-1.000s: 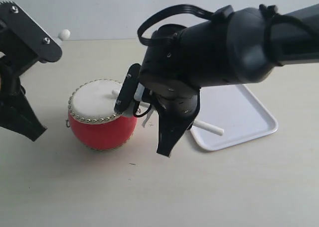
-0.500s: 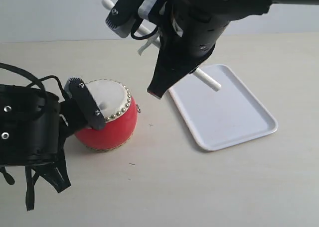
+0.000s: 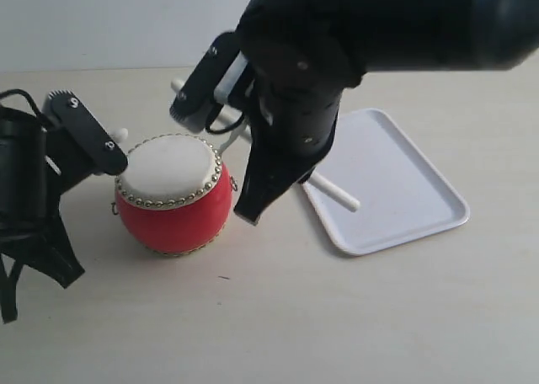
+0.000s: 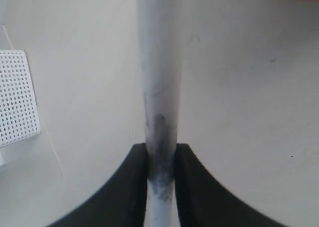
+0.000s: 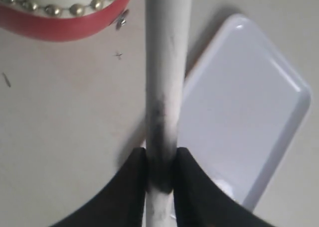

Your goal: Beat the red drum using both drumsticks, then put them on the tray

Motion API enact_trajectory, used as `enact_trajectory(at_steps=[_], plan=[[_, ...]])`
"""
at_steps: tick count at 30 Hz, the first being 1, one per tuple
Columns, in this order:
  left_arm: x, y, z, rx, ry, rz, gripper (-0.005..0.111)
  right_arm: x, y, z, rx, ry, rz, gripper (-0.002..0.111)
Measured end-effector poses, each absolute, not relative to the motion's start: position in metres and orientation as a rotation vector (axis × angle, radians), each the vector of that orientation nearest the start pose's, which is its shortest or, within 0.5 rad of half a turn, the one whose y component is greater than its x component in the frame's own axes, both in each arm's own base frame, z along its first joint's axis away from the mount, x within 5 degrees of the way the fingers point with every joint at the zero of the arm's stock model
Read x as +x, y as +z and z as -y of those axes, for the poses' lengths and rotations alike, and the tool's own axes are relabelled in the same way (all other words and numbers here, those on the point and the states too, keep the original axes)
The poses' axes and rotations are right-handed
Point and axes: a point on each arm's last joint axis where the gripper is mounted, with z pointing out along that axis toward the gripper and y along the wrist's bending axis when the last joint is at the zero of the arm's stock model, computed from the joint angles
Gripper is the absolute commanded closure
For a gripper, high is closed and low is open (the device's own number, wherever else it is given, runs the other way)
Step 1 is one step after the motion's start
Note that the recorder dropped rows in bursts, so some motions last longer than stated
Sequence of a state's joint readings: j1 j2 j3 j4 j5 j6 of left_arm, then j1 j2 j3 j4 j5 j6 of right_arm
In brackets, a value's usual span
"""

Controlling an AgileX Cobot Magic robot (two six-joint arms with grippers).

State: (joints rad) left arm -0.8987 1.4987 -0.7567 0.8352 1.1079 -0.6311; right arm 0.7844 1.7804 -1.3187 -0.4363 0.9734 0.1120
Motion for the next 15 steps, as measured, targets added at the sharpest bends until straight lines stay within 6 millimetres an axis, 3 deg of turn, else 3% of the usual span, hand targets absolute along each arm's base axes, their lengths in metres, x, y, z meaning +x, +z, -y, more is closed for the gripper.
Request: enact_trajectory(at_steps=[3,6,8,11,15], plan=[[0.186,0.224,0.135,0.874,0.814,-2.437,0.107,0.281,0.209,-0.239,-1.253,-0.376,-2.55,0.108],[0.178,0.25,0.125,0.768,0.708,-2.391,0.107,0.283,0.167,-0.241,-1.366,-0.466,-2.655,0.108],[0.175,0.259,0.123,0.745,0.626,-2.362,0.107,0.283,0.154,-0.241,-1.397,-0.503,-2.69,0.108],[0.174,0.263,0.128,0.751,0.502,-2.331,0.107,0.283,0.158,-0.24,-1.397,-0.509,-2.679,0.108],[0.175,0.264,0.156,0.808,0.113,-2.228,0.107,0.286,0.211,-0.229,-1.195,-0.561,-2.54,0.108]])
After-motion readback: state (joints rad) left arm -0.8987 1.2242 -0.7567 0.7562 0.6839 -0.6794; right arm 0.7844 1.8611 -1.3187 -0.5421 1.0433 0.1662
